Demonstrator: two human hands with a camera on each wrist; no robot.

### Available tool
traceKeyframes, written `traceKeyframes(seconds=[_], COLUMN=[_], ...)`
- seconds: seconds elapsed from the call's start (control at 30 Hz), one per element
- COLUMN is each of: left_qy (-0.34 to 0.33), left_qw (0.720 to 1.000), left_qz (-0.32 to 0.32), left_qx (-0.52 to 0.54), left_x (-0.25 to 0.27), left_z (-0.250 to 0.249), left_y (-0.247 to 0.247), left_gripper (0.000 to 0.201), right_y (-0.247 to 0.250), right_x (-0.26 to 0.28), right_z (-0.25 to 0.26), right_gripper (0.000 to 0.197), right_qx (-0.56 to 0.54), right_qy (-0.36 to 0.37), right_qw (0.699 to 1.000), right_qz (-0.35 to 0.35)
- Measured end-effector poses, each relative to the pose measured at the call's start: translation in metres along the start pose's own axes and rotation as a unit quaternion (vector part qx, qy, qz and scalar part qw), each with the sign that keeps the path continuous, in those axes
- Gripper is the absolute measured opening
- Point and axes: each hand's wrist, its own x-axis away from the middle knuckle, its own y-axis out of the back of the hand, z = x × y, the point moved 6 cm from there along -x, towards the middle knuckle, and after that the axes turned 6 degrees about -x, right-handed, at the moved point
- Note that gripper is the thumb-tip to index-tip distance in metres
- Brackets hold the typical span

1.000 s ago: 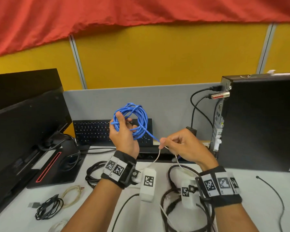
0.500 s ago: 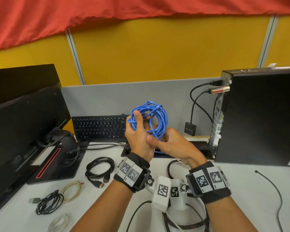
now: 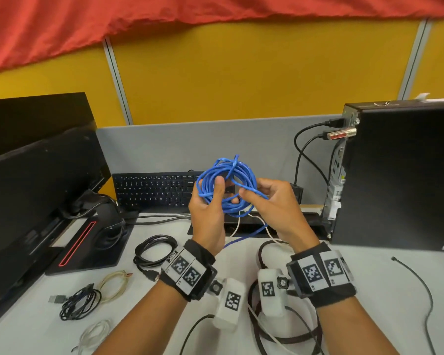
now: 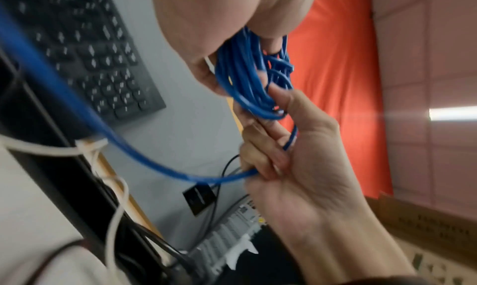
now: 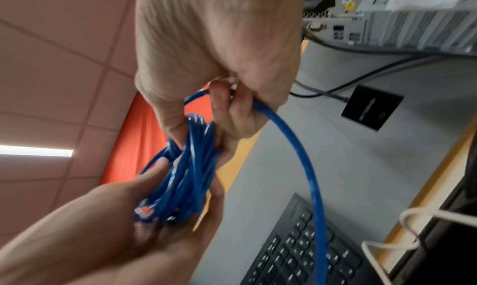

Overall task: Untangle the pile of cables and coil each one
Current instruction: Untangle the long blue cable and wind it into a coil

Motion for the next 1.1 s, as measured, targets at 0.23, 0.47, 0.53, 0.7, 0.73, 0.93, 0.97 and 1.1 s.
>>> traceKeyframes(seconds=[0.23, 0.47, 0.53, 0.7, 0.73, 0.93, 0.97, 1.1], left_qy=[0.062, -0.205, -0.199, -0.158, -0.159, -0.139, -0.138, -0.144], left_qw=[0.926, 0.698, 0.681, 0.675, 0.675, 0.673, 0.668, 0.680], left_qz=[0.191, 0.384, 0.404, 0.383, 0.358, 0.325, 0.329, 0.334], left_qx=[-0.319, -0.568, -0.577, -0.610, -0.624, -0.650, -0.654, -0.636], left_x=[-0.011, 0.007, 0.011, 0.016, 0.013, 0.011, 0.013, 0.015], left_z=[0.004, -0.009, -0.008, 0.000, 0.000, 0.005, 0.008, 0.012], left_y=[0.040, 0.005, 0.002, 0.006, 0.009, 0.024, 0.027, 0.034], left_gripper=[0.055, 0.084, 0.061, 0.028, 0.019, 0.007, 0.007, 0.015], right_y=[0.020, -0.025, -0.030, -0.031, -0.031, -0.014, -0.010, 0.005], right_x=[0.001, 0.013, 0.014, 0.016, 0.016, 0.007, 0.007, 0.005], right_z=[0.001, 0.005, 0.005, -0.002, -0.002, 0.005, 0.007, 0.011], right_gripper=[0.017, 0.016, 0.018, 0.019, 0.022, 0.041, 0.038, 0.019], right_qx=[0.203, 0.306, 0.324, 0.327, 0.324, 0.337, 0.325, 0.264], right_qy=[-0.021, -0.002, 0.010, -0.008, -0.009, 0.003, 0.002, 0.027], right_qw=[0.976, 0.917, 0.904, 0.897, 0.899, 0.919, 0.922, 0.953], right_qz=[0.074, 0.256, 0.280, 0.298, 0.295, 0.207, 0.209, 0.146])
